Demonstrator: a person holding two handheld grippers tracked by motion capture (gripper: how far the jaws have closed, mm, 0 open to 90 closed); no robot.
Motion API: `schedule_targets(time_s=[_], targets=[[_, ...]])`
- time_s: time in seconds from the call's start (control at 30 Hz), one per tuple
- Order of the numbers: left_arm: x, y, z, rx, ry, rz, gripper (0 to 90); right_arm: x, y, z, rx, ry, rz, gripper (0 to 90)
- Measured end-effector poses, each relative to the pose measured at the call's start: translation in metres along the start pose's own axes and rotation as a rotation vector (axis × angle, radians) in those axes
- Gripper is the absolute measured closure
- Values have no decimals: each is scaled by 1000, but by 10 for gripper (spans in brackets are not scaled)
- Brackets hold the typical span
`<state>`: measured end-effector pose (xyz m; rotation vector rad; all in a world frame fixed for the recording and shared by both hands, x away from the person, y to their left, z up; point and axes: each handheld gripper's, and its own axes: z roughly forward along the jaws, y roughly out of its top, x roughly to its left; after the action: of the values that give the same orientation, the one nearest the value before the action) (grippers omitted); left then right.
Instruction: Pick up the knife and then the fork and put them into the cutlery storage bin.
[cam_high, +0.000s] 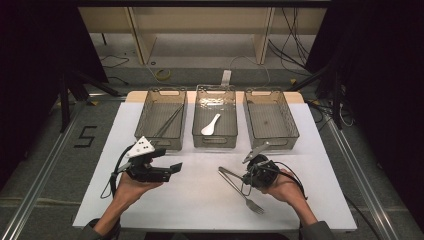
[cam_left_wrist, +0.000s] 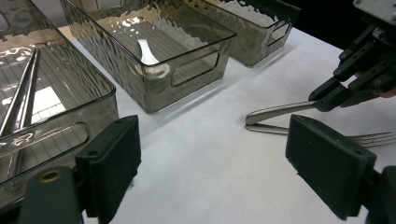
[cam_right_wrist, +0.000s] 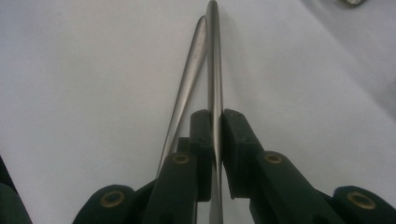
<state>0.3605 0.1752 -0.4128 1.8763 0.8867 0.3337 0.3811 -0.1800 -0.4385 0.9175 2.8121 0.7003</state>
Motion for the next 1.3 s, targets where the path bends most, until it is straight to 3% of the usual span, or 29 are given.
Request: schedule_targets(time_s=[0.3, 0.6, 0.87, 0.97, 1.2, 1.3], targets=[[0, 0, 0, 3, -1, -2, 176, -6, 0, -9, -28, -25, 9, 839], [1, 0, 0, 2, 1, -8, 177, -26, 4, -47, -121, -83, 48, 838], [3, 0, -1, -13, 0, -23, 176, -57, 18, -65, -149, -141, 94, 839], [5, 0, -1, -17, -10, -34, 175, -77, 29, -70, -152, -172, 125, 839], [5, 1, -4, -49, -1, -45, 161, -115, 45, -72, -161, -242, 188, 839], [6, 1, -5, -66, 5, -45, 157, -128, 51, -66, -134, -270, 213, 838]])
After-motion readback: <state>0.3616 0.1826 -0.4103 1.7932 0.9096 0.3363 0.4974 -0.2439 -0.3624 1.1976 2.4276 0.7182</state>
